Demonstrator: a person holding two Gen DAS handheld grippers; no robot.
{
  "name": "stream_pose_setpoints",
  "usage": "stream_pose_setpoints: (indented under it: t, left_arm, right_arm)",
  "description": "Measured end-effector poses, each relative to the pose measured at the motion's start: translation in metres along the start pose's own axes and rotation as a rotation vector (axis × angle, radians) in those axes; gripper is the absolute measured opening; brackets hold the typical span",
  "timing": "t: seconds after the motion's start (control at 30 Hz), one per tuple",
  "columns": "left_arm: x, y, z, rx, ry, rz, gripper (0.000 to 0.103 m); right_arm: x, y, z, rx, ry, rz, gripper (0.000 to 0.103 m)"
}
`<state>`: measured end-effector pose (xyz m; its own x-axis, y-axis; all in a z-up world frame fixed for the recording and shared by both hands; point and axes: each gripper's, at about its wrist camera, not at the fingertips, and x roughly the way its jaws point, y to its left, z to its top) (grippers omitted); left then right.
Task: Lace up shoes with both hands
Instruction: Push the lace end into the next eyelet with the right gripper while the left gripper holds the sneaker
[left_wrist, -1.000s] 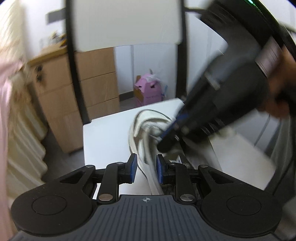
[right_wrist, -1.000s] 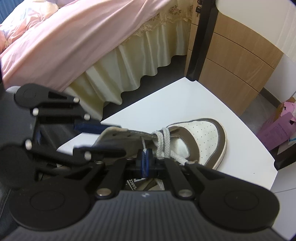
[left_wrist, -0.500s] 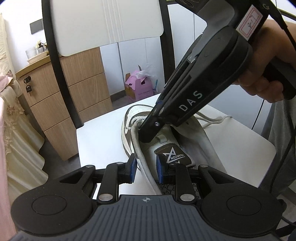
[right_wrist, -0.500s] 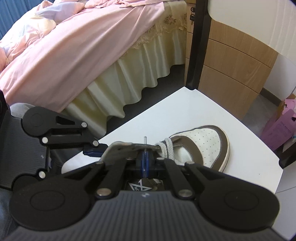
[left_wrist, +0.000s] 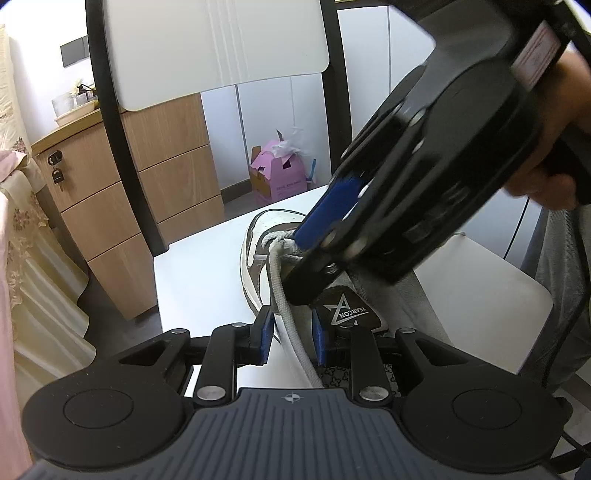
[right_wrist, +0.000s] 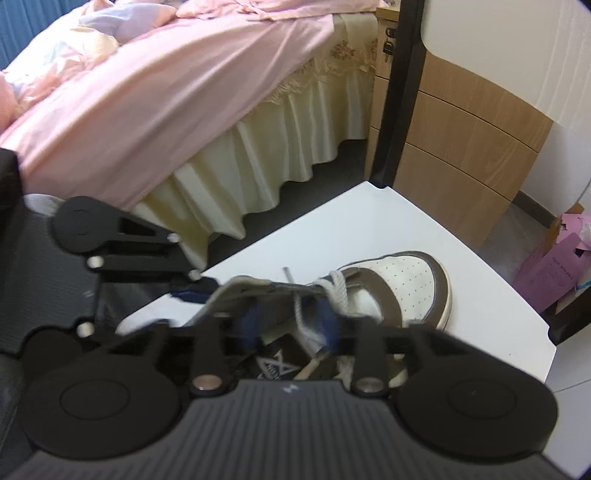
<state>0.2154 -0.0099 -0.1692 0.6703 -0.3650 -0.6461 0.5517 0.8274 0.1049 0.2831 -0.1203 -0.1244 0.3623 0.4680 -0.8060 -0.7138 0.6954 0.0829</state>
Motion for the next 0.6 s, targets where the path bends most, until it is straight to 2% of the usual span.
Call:
stream_pose_setpoints:
  t: [0.17, 0.3, 0.4, 0.47, 0.53, 0.6]
  left_arm:
    - [0.001, 0.000, -0.001, -0.011, 0.000, 0.008, 0.026]
    - [0.001, 0.000, -0.001, -0.016, -0.003, 0.008, 0.026]
    - [0.000, 0.000, -0.001, -0.021, -0.006, 0.006, 0.026]
    - [0.000, 0.001, -0.002, -0.022, -0.008, 0.000, 0.026]
    - [0.000, 0.002, -0.002, -0.024, -0.011, -0.007, 0.026]
    - [0.001, 0.003, -0.002, -0.026, -0.012, -0.012, 0.026]
  right_arm:
    - [-0.021, -0.007, 0.010, 0.067, -0.075, 0.018, 0.043]
    - [-0.004, -0.001, 0.030, 0.021, -0.031, -0.006, 0.040]
    - [0.016, 0.008, 0.038, -0.022, 0.050, 0.005, 0.029]
    - [0.027, 0.012, 0.039, -0.053, 0.108, -0.009, 0.005]
    - [0.029, 0.015, 0.039, -0.073, 0.120, -0.039, 0.003]
    - [0.024, 0.013, 0.043, -0.030, 0.080, -0.024, 0.003]
